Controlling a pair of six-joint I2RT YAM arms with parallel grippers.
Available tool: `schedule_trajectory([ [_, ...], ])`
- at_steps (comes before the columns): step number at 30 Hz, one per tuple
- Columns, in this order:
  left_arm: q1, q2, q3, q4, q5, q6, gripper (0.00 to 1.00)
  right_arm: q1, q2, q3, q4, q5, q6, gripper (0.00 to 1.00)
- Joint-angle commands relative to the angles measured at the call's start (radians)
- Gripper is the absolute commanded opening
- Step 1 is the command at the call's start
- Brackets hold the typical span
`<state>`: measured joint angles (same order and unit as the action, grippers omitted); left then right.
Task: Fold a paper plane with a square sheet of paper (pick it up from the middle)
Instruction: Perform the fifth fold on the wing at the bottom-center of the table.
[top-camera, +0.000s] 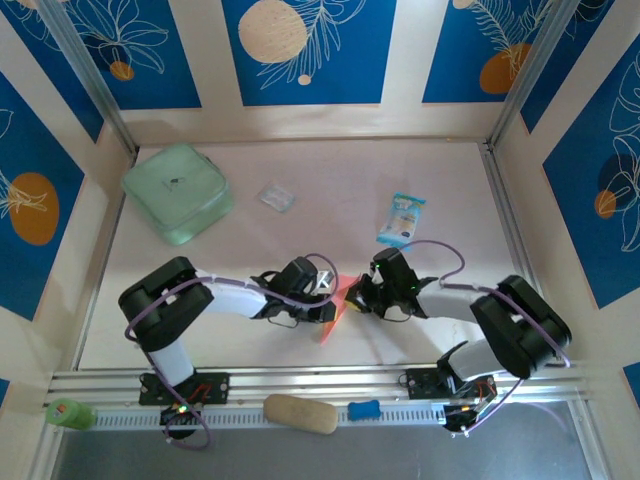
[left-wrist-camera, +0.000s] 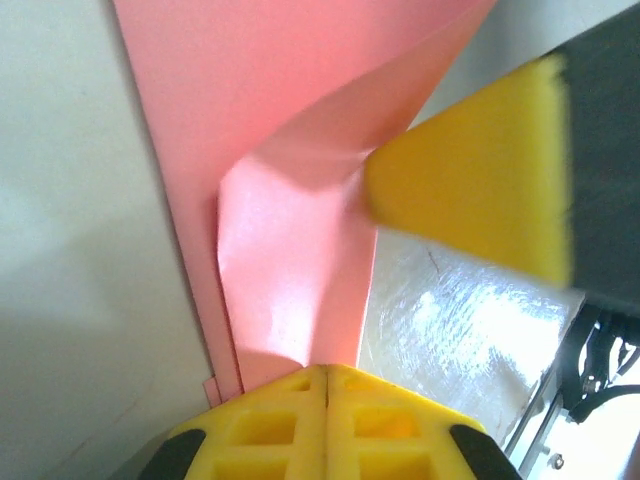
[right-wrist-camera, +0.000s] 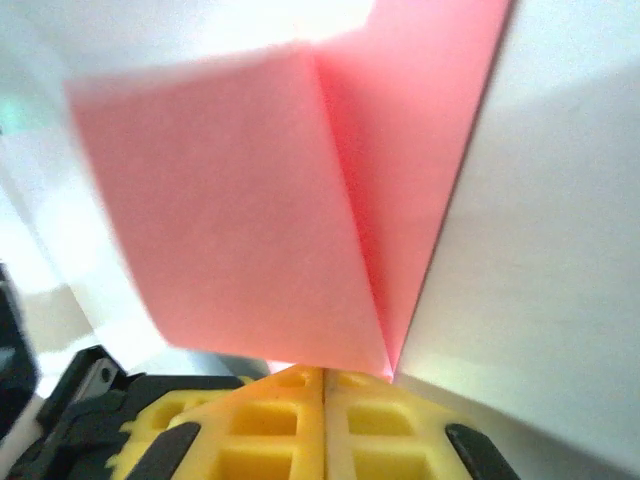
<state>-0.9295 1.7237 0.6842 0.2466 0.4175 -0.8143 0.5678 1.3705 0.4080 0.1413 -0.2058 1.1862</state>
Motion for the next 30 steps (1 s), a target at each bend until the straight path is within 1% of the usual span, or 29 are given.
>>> schedule_trajectory([
  [1,0.001,0.048,-0.057,-0.104,-0.019,0.002,0.0,-0.029,-0.089,0.006,-0.109,0.007,-0.104,0.07],
  [3,0.001,0.047,-0.051,-0.107,-0.016,0.007,0.0,-0.036,-0.119,0.0,-0.1,-0.022,-0.141,0.07],
  [6,0.001,0.045,-0.045,-0.11,-0.014,0.012,0.0,-0.028,-0.12,0.01,-0.093,-0.059,-0.182,0.06],
  [14,0.001,0.043,-0.041,-0.116,-0.017,0.012,0.0,0.026,0.016,0.071,-0.035,-0.107,-0.221,0.05],
  [18,0.0,0.038,-0.041,-0.119,-0.022,0.012,0.0,0.033,0.08,0.098,-0.025,-0.099,-0.222,0.04],
  [22,0.001,0.031,-0.04,-0.125,-0.031,0.013,0.0,0.03,0.134,0.114,-0.071,-0.049,-0.236,0.04],
  [30,0.001,0.037,-0.022,-0.176,-0.051,0.029,0.0,-0.028,0.174,0.075,-0.019,-0.049,-0.238,0.04],
])
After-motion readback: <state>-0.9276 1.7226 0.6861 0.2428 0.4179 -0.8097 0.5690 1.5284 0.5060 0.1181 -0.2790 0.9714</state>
